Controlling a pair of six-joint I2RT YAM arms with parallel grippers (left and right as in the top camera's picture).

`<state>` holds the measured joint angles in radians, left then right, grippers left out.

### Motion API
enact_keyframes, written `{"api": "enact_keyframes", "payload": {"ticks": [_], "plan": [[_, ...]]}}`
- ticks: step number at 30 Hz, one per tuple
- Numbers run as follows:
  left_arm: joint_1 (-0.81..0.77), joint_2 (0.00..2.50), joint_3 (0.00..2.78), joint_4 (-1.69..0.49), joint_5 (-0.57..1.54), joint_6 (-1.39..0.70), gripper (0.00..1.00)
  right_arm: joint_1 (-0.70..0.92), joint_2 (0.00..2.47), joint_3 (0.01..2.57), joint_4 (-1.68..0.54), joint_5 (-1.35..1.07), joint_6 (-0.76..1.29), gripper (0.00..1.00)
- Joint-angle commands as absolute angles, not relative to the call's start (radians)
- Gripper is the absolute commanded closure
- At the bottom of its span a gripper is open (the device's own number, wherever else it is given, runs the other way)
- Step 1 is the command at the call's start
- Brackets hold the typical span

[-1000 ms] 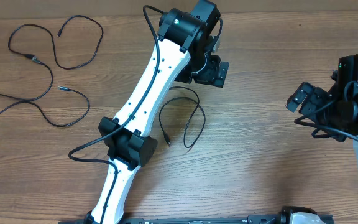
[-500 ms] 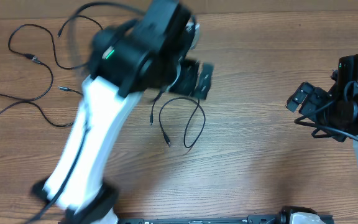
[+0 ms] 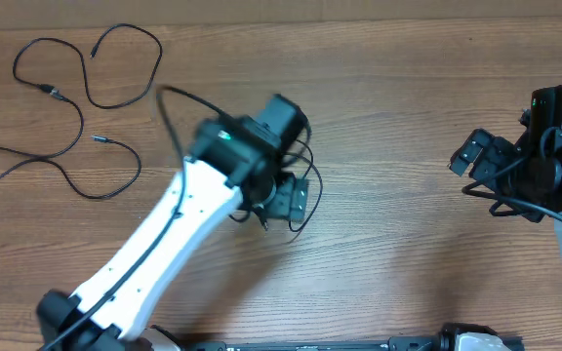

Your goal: Untangle cables

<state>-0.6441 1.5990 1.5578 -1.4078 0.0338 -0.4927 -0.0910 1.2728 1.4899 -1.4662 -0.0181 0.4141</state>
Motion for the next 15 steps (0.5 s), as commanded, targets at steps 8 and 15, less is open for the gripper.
{"api": "enact_keyframes", "payload": {"ticks": [8, 15], "plan": [[-0.686, 1.593, 1.179, -1.004, 0.097, -0.579, 0.19, -0.094, 1.27, 1.493, -1.464, -0.009, 0.41, 0.0], [-0.708, 1.593, 0.989, -0.736, 0.127, -0.68, 0.18, -0.094, 1.27, 1.493, -1.464, -0.009, 0.41, 0.0]]}}
